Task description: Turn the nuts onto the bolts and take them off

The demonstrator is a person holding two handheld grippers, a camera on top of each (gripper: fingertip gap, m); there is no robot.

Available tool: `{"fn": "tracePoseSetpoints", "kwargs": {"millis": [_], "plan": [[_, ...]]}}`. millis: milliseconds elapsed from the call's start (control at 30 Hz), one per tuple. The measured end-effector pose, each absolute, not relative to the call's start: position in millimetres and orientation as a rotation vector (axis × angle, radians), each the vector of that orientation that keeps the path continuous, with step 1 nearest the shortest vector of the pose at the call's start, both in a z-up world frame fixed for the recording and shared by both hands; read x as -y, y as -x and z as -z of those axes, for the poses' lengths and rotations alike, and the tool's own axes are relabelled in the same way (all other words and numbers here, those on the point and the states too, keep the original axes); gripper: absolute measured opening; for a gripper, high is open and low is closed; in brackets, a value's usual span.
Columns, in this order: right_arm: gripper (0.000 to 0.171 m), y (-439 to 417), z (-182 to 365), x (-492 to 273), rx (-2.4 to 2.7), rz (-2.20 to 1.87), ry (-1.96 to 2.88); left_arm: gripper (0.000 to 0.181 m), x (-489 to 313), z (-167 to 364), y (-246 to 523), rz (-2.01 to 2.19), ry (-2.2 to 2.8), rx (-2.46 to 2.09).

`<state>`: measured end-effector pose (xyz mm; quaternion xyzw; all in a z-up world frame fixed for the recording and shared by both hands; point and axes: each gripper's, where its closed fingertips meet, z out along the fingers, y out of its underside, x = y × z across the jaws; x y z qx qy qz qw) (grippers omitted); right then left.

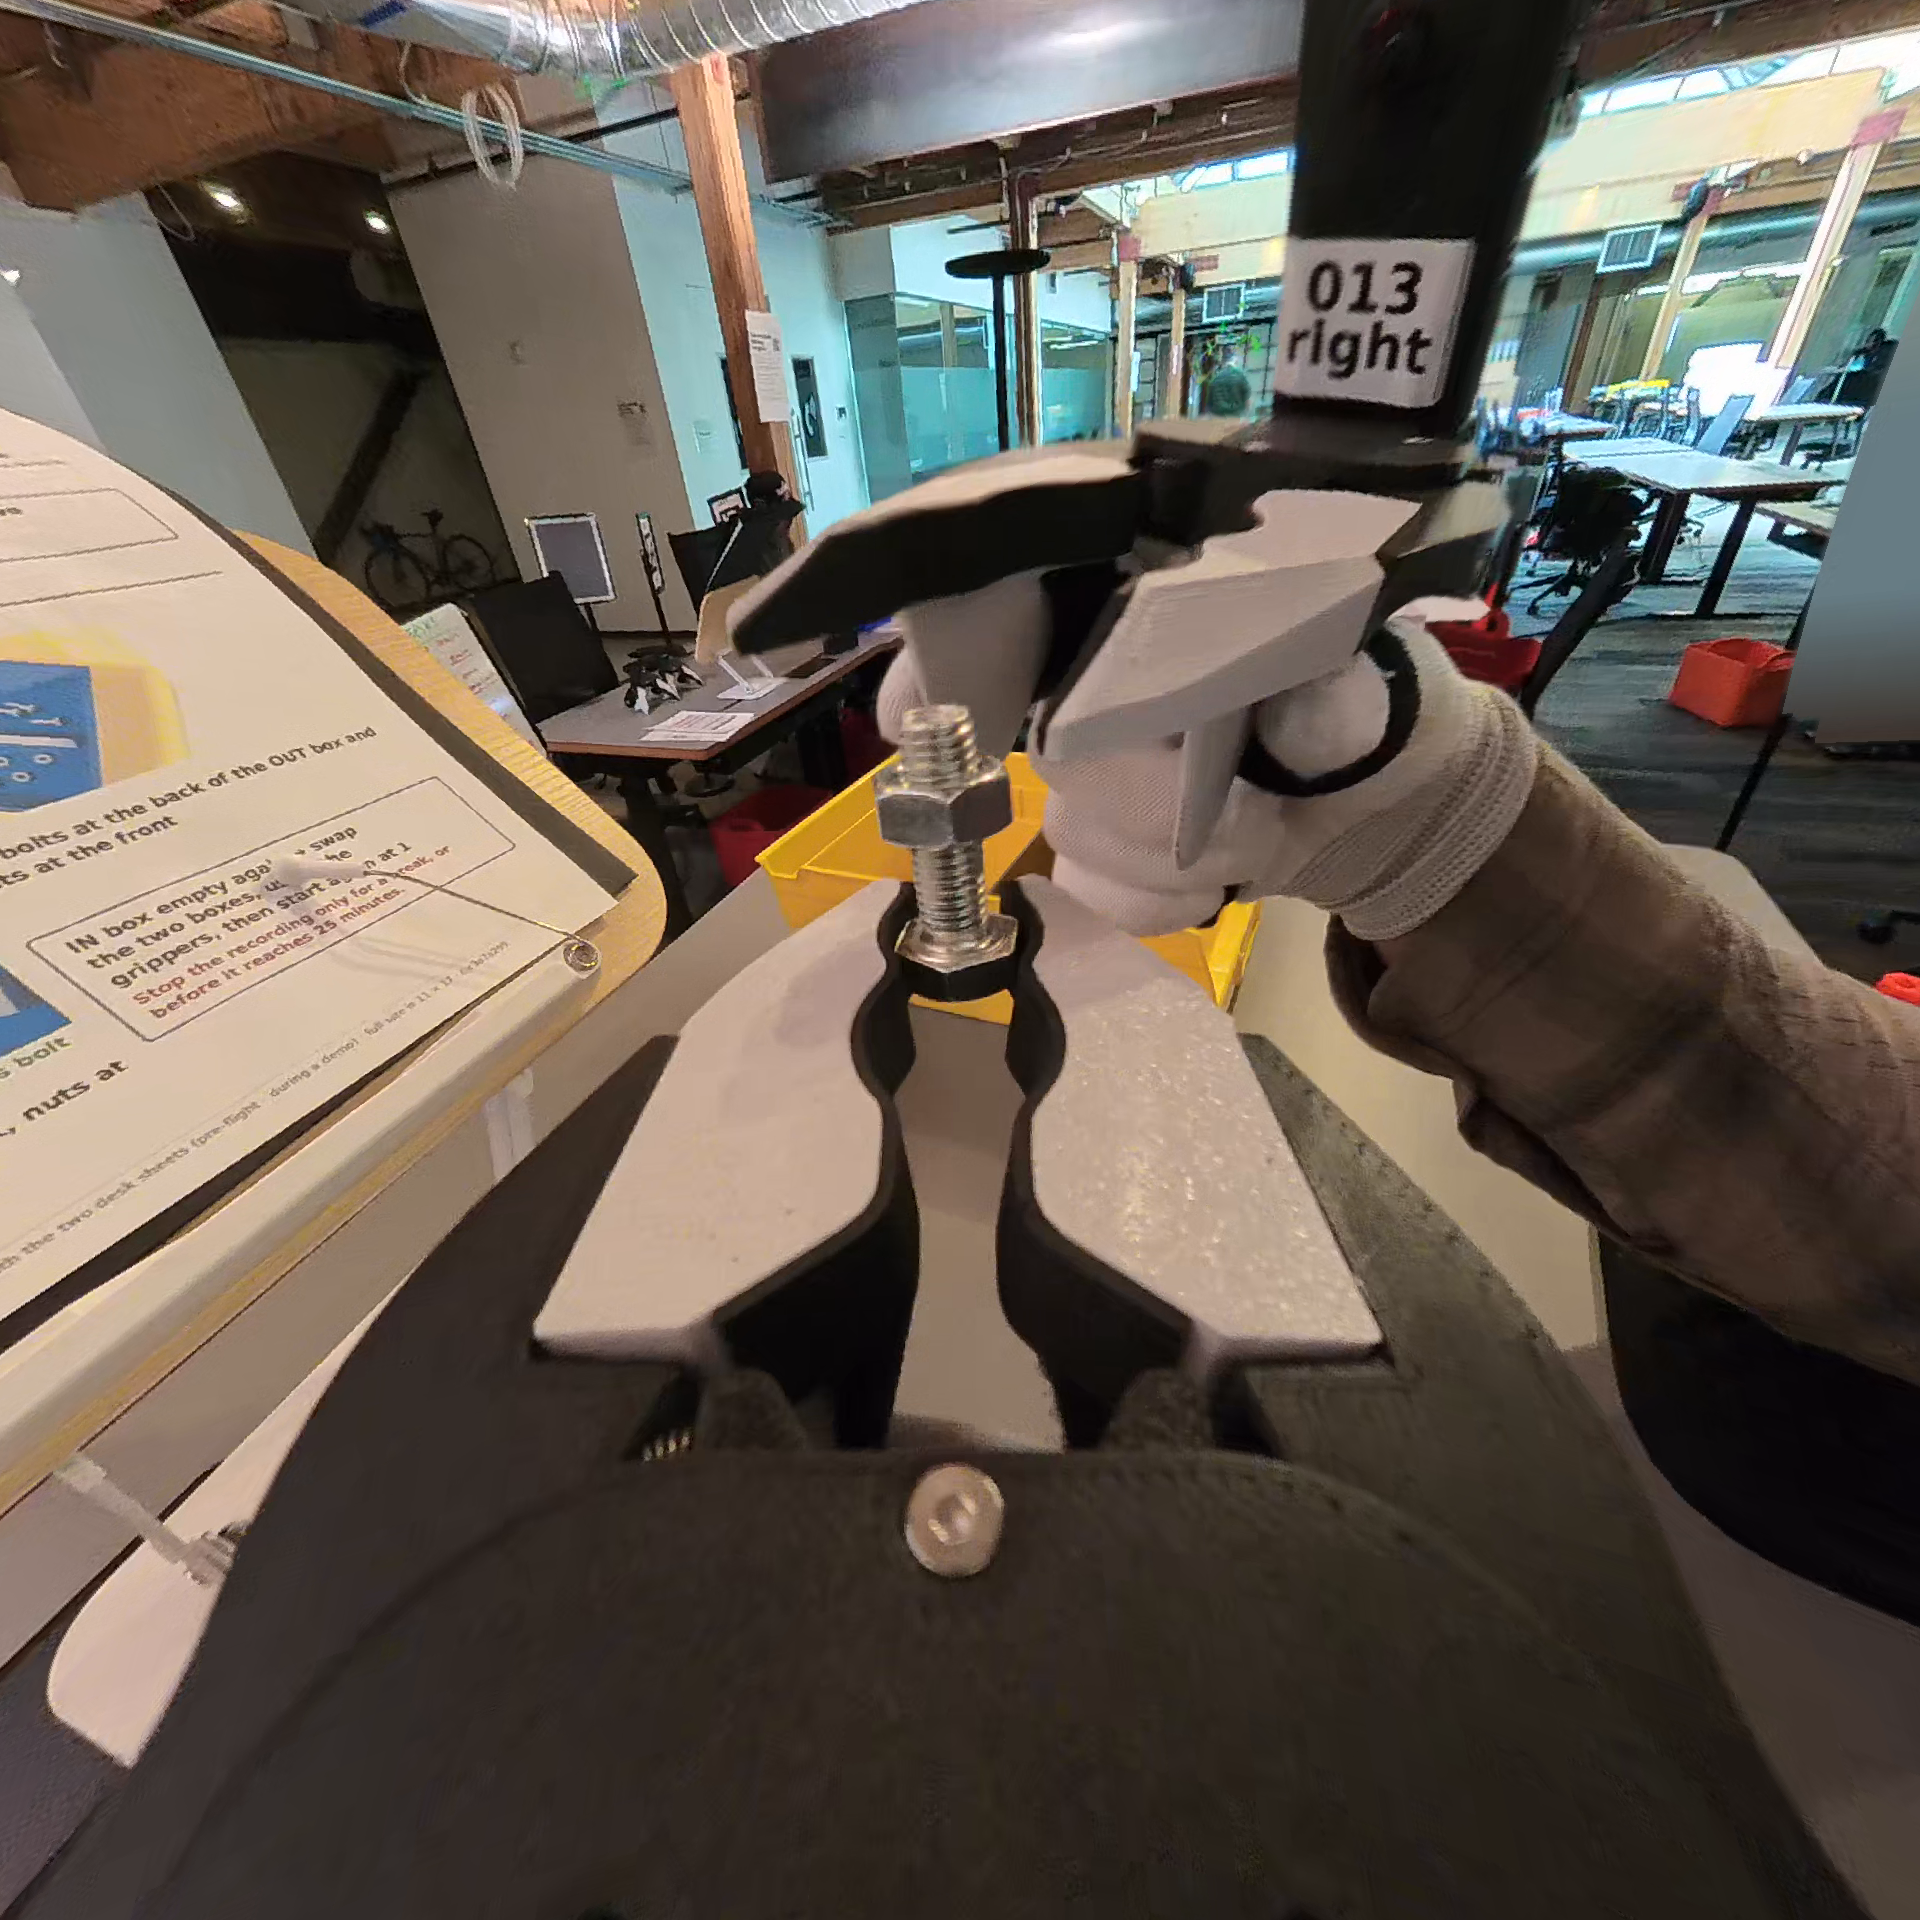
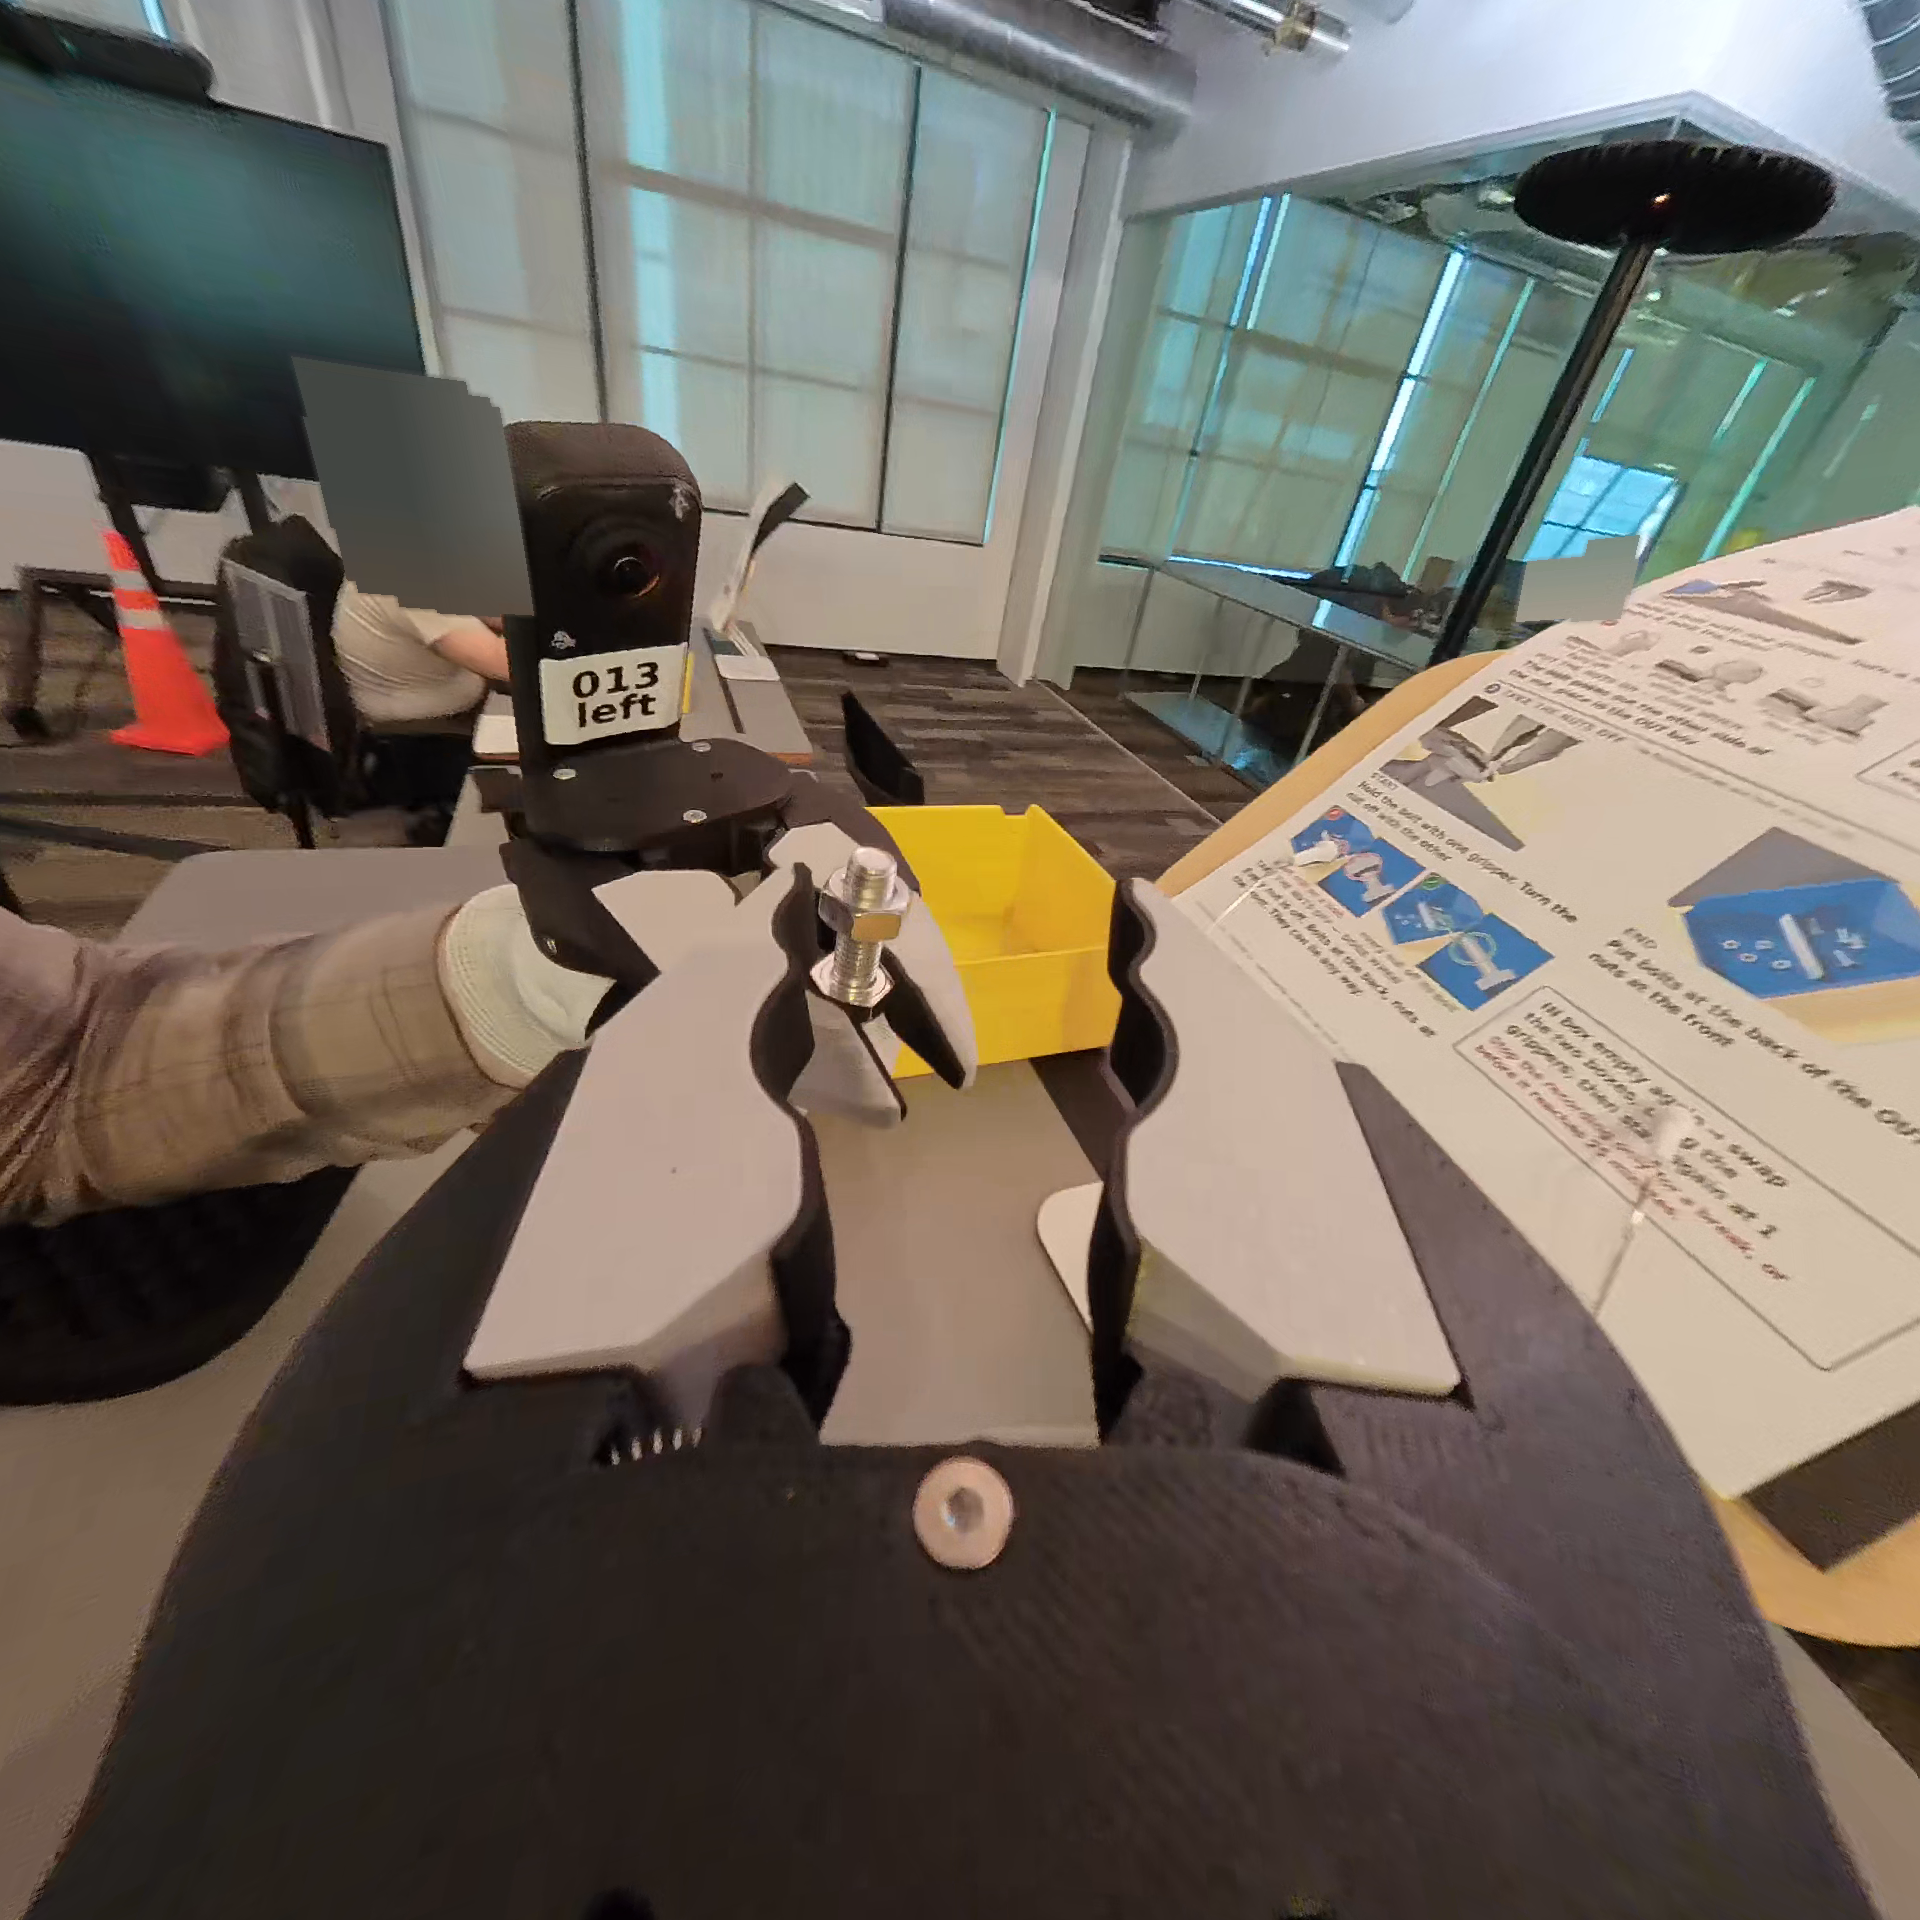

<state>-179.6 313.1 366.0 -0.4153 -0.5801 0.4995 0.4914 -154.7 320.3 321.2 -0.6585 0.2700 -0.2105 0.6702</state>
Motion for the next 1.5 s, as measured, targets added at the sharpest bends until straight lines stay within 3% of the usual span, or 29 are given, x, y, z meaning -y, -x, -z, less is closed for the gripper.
{"fn": "tracePoseSetpoints", "kwargs": {"millis": [100, 133, 233, 333, 400, 500, 533, 567, 767, 933, 1000, 1067, 1200, 1367, 1400, 1467, 1500], "plan": [[0.058, 180.6, -362.3, -324.0, 1.374, -1.252, 1.051, 0.014, -318.0, -325.9, 154.0, 0.490, 1.448, -0.603], [0.043, 178.2, -363.3, -339.0, 1.310, -1.234, 1.088, 0.014, -316.1, -329.3, 154.6, 0.500, 1.425, -0.601], [0.049, 173.9, -359.0, -355.4, 1.274, -1.191, 1.132, 0.015, -313.1, -335.6, 153.9, 0.511, 1.403, -0.594], [0.067, 175.4, -369.6, -315.6, 1.368, -1.351, 0.997, 0.015, -313.6, -332.4, 151.6, 0.525, 1.413, -0.602], [0.069, 180.6, -366.5, -306.2, 1.407, -1.351, 0.977, 0.015, -314.0, -330.9, 150.0, 0.531, 1.417, -0.606], [0.078, 182.8, -366.4, -328.0, 1.317, -1.336, 1.046, 0.014, -312.9, -332.1, 149.4, 0.528, 1.413, -0.608], [0.047, 177.7, -372.7, -354.1, 1.173, -1.336, 1.120, 0.015, -310.0, -333.6, 149.4, 0.549, 1.405, -0.619], [0.044, 172.2, -371.5, -369.8, 1.111, -1.321, 1.161, 0.015, -309.4, -335.2, 150.7, 0.539, 1.402, -0.619], [0.076, 176.2, -373.5, -322.1, 1.306, -1.428, 1.004, 0.015, -313.8, -330.2, 151.0, 0.555, 1.421, -0.604], [0.074, 185.7, -367.5, -320.2, 1.311, -1.432, 1.030, 0.015, -311.7, -331.4, 146.9, 0.570, 1.410, -0.614], [0.055, 184.6, -360.9, -353.1, 1.199, -1.307, 1.166, 0.015, -307.1, -335.0, 145.2, 0.585, 1.388, -0.629], [0.060, 176.9, -356.9, -365.4, 1.160, -1.343, 1.192, 0.015, -305.6, -338.3, 144.9, 0.576, 1.385, -0.630], [0.085, 173.6, -369.4, -319.9, 1.293, -1.458, 1.023, 0.015, -308.7, -334.7, 147.5, 0.598, 1.397, -0.616], [0.085, 185.1, -362.4, -317.3, 1.295, -1.447, 1.039, 0.015, -307.2, -334.2, 143.0, 0.590, 1.393, -0.633], [0.059, 183.4, -361.6, -344.1, 1.185, -1.393, 1.135, 0.015, -304.5, -335.4, 142.8, 0.607, 1.384, -0.645], [0.060, 175.4, -353.9, -369.3, 1.108, -1.370, 1.209, 0.014, -304.9, -336.8, 145.2, 0.575, 1.386, -0.643], [0.069, 173.3, -354.5, -366.0, 1.123, -1.408, 1.192, 0.014, -304.5, -336.9, 144.9, 0.583, 1.387, -0.643]]}}
